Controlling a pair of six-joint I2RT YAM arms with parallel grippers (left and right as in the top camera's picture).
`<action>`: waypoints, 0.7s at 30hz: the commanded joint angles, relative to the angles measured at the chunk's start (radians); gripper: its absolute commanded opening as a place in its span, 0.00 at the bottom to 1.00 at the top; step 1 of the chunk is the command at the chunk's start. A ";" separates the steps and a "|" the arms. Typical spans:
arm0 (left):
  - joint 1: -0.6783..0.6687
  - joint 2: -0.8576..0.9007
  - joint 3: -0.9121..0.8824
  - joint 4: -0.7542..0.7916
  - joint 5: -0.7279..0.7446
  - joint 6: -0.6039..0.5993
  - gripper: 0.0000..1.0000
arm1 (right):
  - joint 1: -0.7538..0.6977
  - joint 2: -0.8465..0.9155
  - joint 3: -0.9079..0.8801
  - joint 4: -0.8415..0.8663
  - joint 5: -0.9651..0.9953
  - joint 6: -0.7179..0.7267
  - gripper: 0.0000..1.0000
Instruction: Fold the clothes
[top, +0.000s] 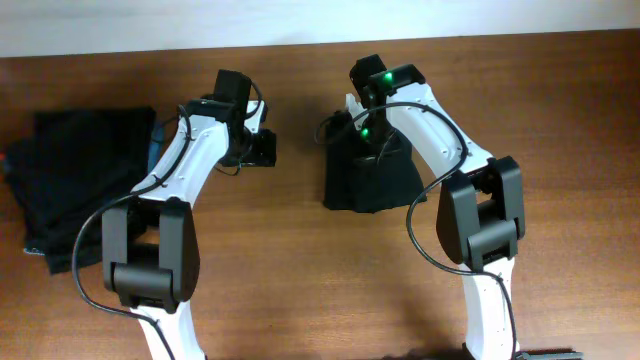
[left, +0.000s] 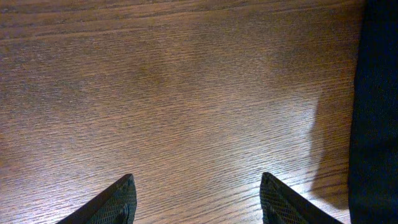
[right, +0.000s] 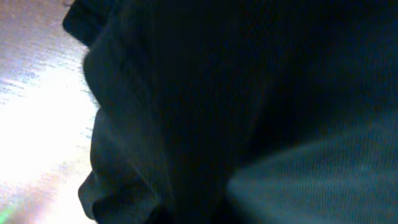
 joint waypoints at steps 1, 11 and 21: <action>0.001 -0.015 -0.005 0.000 -0.004 0.017 0.63 | 0.023 -0.026 -0.015 -0.001 0.010 0.018 0.04; 0.001 -0.015 -0.005 0.000 -0.003 0.027 0.63 | 0.148 -0.027 -0.014 0.029 -0.111 -0.024 0.08; 0.001 -0.015 -0.005 -0.001 -0.003 0.028 0.64 | 0.151 -0.027 -0.015 0.024 -0.095 -0.023 0.29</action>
